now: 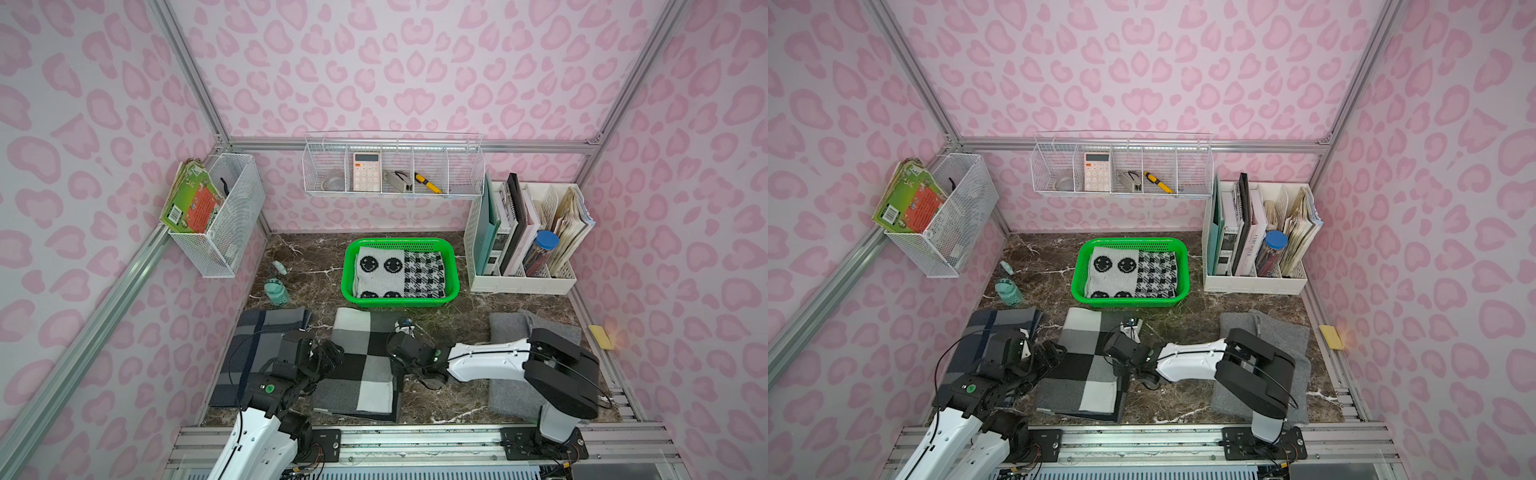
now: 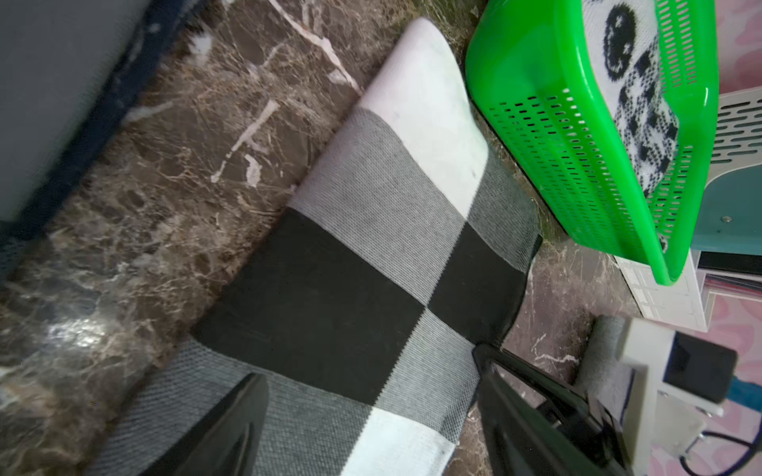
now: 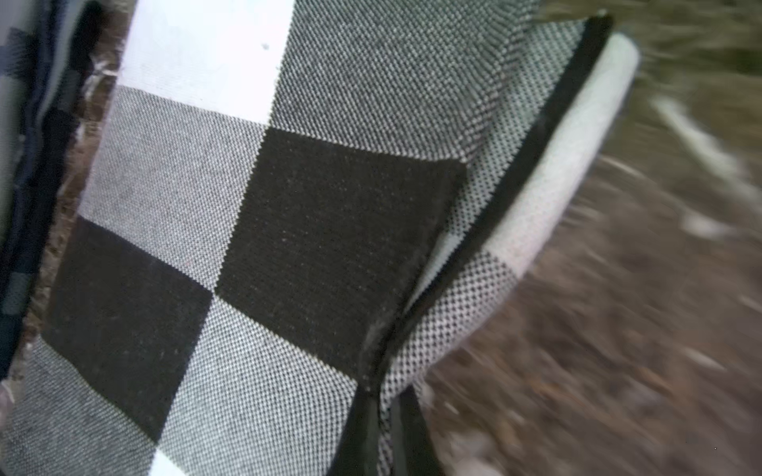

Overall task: Put the folded scarf in the basket
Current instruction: Adjust the scarf at the center of the board.

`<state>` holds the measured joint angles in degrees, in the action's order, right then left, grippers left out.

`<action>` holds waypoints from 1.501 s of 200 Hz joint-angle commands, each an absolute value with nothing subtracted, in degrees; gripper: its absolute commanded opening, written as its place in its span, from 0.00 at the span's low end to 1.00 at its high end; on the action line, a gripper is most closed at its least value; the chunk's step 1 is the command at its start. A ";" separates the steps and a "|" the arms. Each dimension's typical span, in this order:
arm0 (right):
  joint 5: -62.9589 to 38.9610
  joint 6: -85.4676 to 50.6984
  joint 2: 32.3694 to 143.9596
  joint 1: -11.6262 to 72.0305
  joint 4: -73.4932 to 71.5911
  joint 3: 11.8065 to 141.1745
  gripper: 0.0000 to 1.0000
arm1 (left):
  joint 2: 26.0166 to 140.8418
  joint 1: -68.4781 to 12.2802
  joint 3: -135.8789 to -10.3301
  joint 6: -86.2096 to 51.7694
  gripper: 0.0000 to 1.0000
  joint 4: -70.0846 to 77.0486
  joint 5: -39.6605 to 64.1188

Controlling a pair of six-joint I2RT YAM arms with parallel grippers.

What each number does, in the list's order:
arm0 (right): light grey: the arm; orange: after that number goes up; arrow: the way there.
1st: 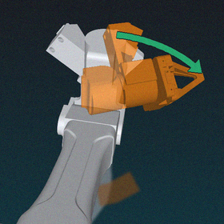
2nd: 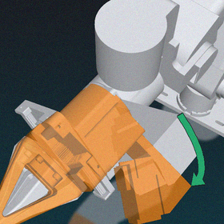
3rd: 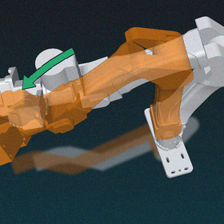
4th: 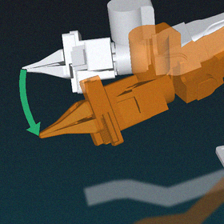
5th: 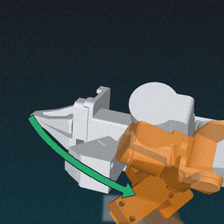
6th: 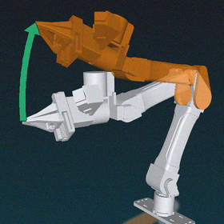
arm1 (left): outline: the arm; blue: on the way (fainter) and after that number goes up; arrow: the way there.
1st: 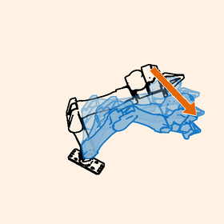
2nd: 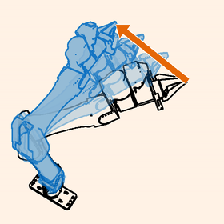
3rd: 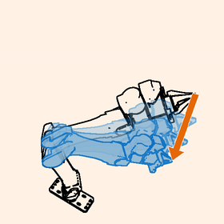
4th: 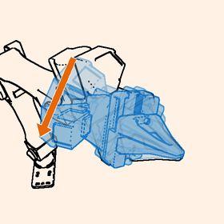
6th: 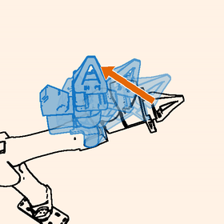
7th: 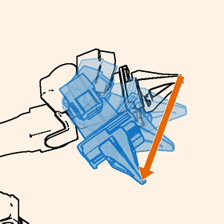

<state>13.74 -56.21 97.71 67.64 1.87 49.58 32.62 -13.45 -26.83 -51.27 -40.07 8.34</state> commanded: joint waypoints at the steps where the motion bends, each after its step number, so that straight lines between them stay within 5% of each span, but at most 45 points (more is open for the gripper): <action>1: 18.78 -61.49 88.91 67.59 4.57 40.86 0.00 | 33.91 -14.85 -25.70 -52.38 0.84 -35.53 10.05; 16: 20.52 -63.46 80.93 67.54 5.58 34.58 0.00 | 36.08 -17.14 -24.64 -54.01 0.83 -32.54 10.27; 41: 25.97 -64.15 70.17 67.26 9.10 28.93 0.46 | 39.63 -21.85 -25.60 -55.17 0.82 -31.29 7.34; 54: 26.89 -62.68 66.55 65.23 11.03 28.15 0.60 | 41.24 -24.48 -26.64 -55.91 0.82 -31.81 5.22; 106: 15.17 -49.73 65.17 50.03 3.31 28.01 0.72 | 50.29 -32.89 -30.46 -58.10 0.78 -35.72 2.84; 182: 7.12 -46.12 80.58 43.68 -0.53 35.63 0.72 | 53.15 -42.65 -29.30 -64.40 0.75 -39.43 1.27; 241: 7.91 -47.41 85.06 43.83 -0.66 35.33 0.63 | 52.79 -44.54 -26.24 -66.70 0.61 -40.09 1.78; 269: 7.71 -48.07 84.88 43.86 -1.58 33.61 0.46 | 54.76 -44.73 -24.07 -67.63 0.42 -35.89 3.11; 289: 7.74 -48.34 84.22 43.95 -1.95 32.76 0.24 | 57.67 -44.82 -24.13 -67.35 0.28 -33.89 3.12; 300: 8.05 -48.34 83.56 43.90 -1.52 32.33 0.10 | 59.65 -44.85 -24.56 -67.22 0.12 -32.97 2.55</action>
